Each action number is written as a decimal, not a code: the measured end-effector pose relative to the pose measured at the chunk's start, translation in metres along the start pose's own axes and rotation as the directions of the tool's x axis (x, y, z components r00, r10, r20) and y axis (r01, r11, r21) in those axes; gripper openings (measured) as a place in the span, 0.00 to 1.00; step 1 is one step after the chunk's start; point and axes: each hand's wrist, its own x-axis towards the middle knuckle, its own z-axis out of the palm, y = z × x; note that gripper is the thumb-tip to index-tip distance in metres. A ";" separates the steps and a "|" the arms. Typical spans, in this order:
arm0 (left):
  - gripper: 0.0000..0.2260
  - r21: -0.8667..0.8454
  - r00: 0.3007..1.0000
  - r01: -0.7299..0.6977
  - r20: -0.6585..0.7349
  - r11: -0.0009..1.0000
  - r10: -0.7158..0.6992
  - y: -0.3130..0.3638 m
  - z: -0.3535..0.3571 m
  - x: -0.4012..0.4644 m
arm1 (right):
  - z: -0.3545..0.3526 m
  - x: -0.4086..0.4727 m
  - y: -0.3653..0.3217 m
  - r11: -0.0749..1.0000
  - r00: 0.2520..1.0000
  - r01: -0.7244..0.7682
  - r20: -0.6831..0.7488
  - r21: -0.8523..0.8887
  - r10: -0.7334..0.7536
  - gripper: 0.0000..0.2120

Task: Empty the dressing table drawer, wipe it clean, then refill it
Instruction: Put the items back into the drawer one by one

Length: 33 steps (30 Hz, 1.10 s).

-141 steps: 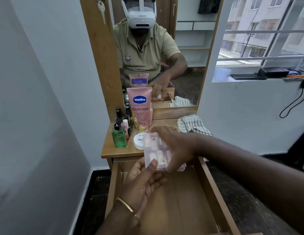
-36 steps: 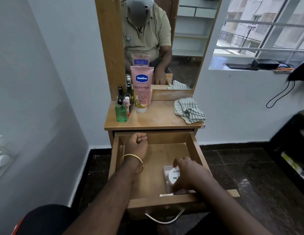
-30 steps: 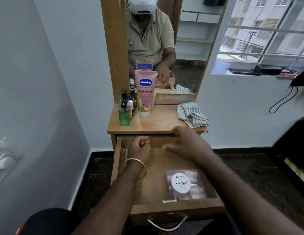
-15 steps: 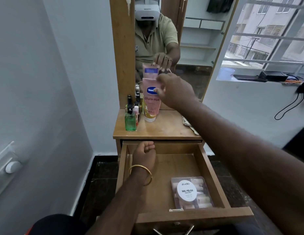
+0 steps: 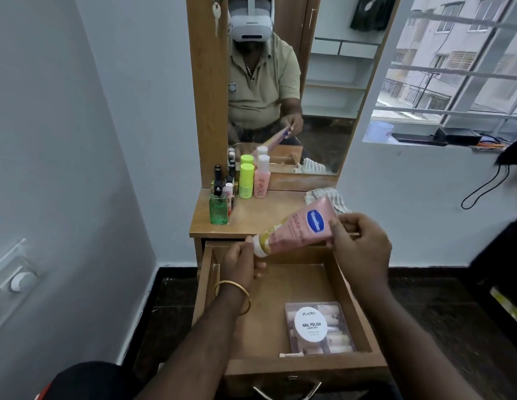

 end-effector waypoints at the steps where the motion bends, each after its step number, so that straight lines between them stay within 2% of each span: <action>1: 0.12 0.035 1.000 -0.006 0.004 0.999 0.006 -0.001 0.000 0.000 | 0.000 -0.004 0.011 0.994 0.995 -0.097 -0.010 0.055 0.098 0.03; 3: 0.10 0.105 1.000 0.013 0.000 0.994 -0.014 -0.004 -0.002 0.000 | 0.001 -0.010 0.029 0.954 0.963 -0.267 0.018 0.139 0.268 0.04; 4: 0.10 0.157 0.999 0.032 -0.012 0.987 -0.031 -0.007 -0.004 0.002 | 0.002 -0.013 0.037 0.940 0.948 -0.319 0.043 0.124 0.316 0.05; 6: 0.11 0.337 0.998 0.059 -0.045 0.940 -0.046 -0.011 -0.009 0.006 | 0.003 -0.020 0.053 0.945 0.939 -0.328 0.108 -0.012 0.327 0.07; 8: 0.14 0.489 0.997 0.076 -0.051 0.869 -0.059 -0.015 -0.013 0.009 | 0.004 -0.026 0.065 0.942 0.938 -0.238 0.197 -0.235 0.286 0.11; 10: 0.14 0.577 0.997 0.076 -0.031 0.813 -0.070 -0.015 -0.014 0.008 | 0.007 -0.027 0.072 0.897 0.910 -0.143 0.302 -0.417 0.285 0.12; 13: 0.14 0.653 0.998 0.051 -0.010 0.755 -0.059 -0.015 -0.013 0.007 | 0.016 -0.023 0.074 0.757 0.859 0.011 0.394 -0.653 0.327 0.11; 15: 0.13 0.662 0.999 0.038 -0.001 0.749 -0.049 -0.016 -0.013 0.006 | 0.024 -0.018 0.074 0.663 0.827 0.097 0.430 -0.742 0.361 0.11; 21: 0.08 0.681 0.999 -0.013 0.042 0.732 -0.021 -0.014 -0.010 0.002 | 0.043 -0.002 0.081 0.572 0.756 0.166 0.476 -0.803 0.449 0.14; 25: 0.11 0.671 0.997 -0.052 0.081 0.739 -0.004 -0.014 -0.008 0.000 | 0.046 -0.002 0.082 0.544 0.750 0.190 0.478 -0.817 0.456 0.13; 30: 0.14 0.643 0.984 -0.074 0.172 0.762 -0.050 -0.016 -0.006 -0.001 | 0.047 -0.005 0.082 0.562 0.758 0.149 0.459 -0.813 0.463 0.15; 33: 0.19 0.605 0.976 -0.059 0.201 0.794 -0.080 -0.016 -0.007 -0.001 | 0.048 -0.006 0.080 0.550 0.747 0.179 0.476 -0.816 0.464 0.14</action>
